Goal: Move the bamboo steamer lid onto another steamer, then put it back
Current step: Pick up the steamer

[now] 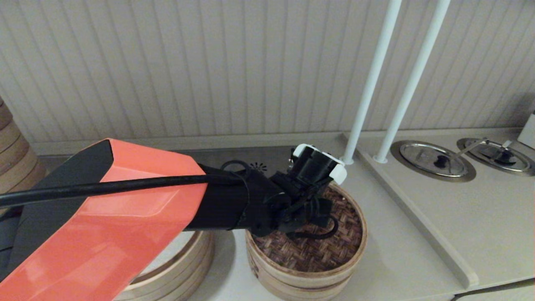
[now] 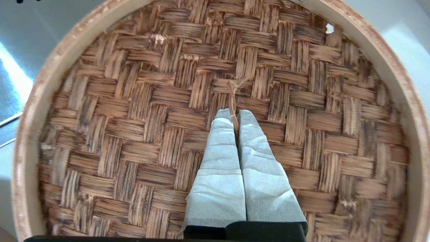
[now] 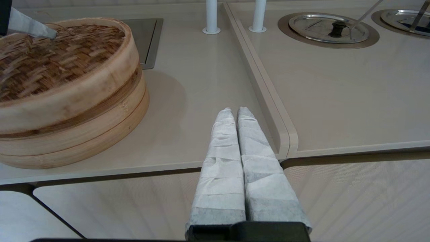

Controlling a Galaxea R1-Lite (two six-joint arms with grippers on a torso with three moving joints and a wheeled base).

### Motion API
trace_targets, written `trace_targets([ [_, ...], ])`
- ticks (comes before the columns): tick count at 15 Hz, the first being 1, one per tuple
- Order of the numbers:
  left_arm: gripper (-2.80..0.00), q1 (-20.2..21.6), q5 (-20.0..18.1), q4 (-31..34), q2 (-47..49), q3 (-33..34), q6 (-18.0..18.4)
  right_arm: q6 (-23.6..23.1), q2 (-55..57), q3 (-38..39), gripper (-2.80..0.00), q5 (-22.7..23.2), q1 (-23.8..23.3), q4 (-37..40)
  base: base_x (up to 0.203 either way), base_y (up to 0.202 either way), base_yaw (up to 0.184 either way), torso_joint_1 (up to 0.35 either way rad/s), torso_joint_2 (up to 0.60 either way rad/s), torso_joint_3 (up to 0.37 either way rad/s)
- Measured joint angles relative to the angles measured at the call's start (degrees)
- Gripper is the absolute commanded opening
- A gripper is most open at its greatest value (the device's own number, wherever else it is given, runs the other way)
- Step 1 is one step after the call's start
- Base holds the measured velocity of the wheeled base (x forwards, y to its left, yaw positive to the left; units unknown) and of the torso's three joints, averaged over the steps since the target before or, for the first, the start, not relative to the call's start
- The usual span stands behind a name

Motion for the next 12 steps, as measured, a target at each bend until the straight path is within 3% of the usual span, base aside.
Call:
trace_targets([
  [9, -2.80, 0.00, -0.05, 0.09, -1.00, 0.43, 1.04, -0.01, 0.00, 0.00, -2.80, -0.01, 0.00, 0.00, 0.000, 0.000, 0.000, 0.000, 0.00, 0.000],
  [12, -2.80, 0.05, -0.11, 0.00, -1.74, 1.35, 2.93, -0.01, 0.00, 0.00, -2.80, 0.00, 0.00, 0.00, 0.000, 0.000, 0.000, 0.000, 0.00, 0.000],
])
